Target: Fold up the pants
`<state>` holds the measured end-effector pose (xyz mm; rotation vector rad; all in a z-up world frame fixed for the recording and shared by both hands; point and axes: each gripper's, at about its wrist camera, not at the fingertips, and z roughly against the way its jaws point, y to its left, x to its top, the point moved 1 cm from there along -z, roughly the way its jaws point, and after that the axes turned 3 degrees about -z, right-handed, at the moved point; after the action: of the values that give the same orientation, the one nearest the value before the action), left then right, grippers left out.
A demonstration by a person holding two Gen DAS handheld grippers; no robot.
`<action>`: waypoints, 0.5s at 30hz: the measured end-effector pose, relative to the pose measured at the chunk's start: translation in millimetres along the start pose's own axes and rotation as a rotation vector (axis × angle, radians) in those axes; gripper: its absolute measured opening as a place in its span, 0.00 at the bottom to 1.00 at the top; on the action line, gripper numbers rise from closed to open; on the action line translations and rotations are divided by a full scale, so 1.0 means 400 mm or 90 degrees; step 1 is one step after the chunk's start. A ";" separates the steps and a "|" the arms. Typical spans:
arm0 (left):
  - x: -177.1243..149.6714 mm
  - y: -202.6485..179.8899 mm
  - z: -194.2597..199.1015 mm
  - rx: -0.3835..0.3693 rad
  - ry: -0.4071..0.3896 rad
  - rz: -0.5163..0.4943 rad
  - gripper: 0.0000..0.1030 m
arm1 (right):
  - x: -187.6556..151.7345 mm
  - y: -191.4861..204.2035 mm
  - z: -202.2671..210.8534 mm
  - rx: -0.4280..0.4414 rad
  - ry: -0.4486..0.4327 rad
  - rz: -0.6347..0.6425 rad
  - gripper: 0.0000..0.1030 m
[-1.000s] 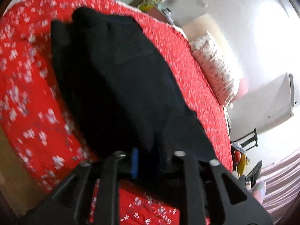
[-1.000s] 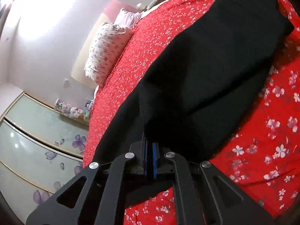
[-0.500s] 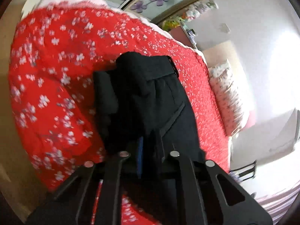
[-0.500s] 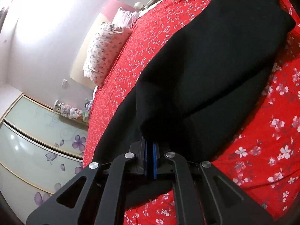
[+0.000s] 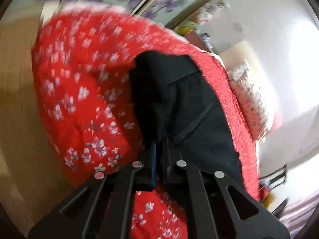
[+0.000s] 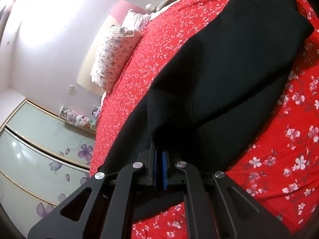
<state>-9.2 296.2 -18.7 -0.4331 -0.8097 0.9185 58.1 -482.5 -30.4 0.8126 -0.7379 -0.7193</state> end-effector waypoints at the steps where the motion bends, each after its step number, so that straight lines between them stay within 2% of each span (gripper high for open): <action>1: 0.001 -0.011 -0.001 0.007 -0.001 -0.015 0.07 | 0.000 0.005 -0.002 -0.003 0.005 -0.002 0.04; 2: 0.001 -0.028 0.011 0.011 -0.010 -0.031 0.10 | 0.001 0.005 -0.002 -0.009 0.012 -0.003 0.08; 3: 0.000 -0.039 0.020 0.010 -0.013 -0.039 0.25 | 0.002 0.005 0.000 -0.018 0.016 -0.004 0.21; 4: -0.002 -0.048 0.033 0.004 -0.015 -0.048 0.37 | 0.003 0.007 0.005 -0.037 0.020 -0.001 0.40; 5: -0.002 -0.053 0.046 0.005 -0.024 -0.053 0.52 | 0.003 0.009 0.012 -0.044 0.019 0.000 0.46; 6: -0.006 -0.065 0.068 0.014 -0.047 -0.063 0.56 | 0.005 0.011 0.023 -0.042 0.015 -0.001 0.52; 7: -0.013 -0.074 0.082 0.012 -0.063 -0.074 0.58 | 0.009 0.012 0.042 -0.037 0.011 -0.002 0.53; 9: -0.038 -0.124 0.116 0.002 -0.096 -0.126 0.70 | 0.016 0.009 0.080 -0.018 -0.003 -0.003 0.53; 10: -0.057 -0.156 0.130 -0.003 -0.105 -0.154 0.74 | 0.027 0.001 0.116 -0.004 -0.027 -0.006 0.52; 12: -0.105 -0.232 0.134 -0.032 -0.103 -0.219 0.84 | 0.068 -0.027 0.183 -0.003 -0.088 -0.019 0.51; 15: -0.179 -0.336 0.101 -0.098 -0.073 -0.284 0.87 | 0.141 -0.077 0.243 -0.047 -0.146 -0.040 0.43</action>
<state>5.8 161.9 62.7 -0.3153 -1.0359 0.4702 2.8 -578.0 6.9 0.6962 -0.8890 -0.9016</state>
